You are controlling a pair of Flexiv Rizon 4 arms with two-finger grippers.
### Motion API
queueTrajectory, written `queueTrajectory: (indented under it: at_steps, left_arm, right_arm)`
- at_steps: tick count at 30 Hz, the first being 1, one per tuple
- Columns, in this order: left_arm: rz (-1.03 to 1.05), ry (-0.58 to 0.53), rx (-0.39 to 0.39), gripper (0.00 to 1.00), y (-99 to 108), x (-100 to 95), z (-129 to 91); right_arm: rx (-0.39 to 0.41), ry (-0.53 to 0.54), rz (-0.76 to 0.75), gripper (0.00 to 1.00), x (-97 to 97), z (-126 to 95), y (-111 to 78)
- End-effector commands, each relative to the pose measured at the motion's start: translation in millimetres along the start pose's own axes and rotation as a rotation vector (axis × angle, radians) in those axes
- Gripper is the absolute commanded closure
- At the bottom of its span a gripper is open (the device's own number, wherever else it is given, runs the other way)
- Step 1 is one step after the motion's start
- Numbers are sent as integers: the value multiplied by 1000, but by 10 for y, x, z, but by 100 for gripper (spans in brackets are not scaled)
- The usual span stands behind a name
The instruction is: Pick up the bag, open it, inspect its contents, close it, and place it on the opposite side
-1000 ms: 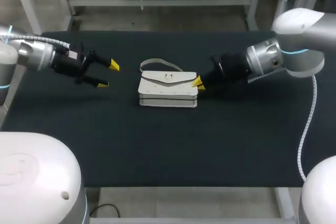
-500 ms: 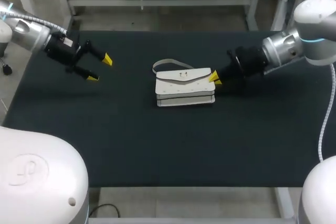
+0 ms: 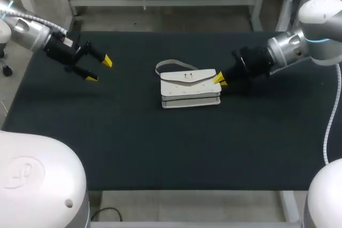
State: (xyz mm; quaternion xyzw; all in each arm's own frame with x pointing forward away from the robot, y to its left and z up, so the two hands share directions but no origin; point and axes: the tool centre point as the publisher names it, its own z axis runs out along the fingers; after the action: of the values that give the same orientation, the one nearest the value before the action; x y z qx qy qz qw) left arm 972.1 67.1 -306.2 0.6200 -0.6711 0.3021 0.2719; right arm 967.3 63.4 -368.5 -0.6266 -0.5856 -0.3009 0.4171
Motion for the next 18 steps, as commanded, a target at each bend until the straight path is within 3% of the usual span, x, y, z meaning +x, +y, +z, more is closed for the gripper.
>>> queueTrajectory:
  at_steps: [1,11,18]
  left_arm:
    - [24,-45,-18,0,-14,11,-220]
    - [23,-284,-8,0,-22,-65,-537]
    - [37,-342,-23,0,-19,-68,-594]
  right_arm:
    - [6,-10,3,100,-166,-379,158]
    - [-106,-68,19,100,-526,-1199,475]
    - [-187,-70,-17,100,-710,-1667,598]
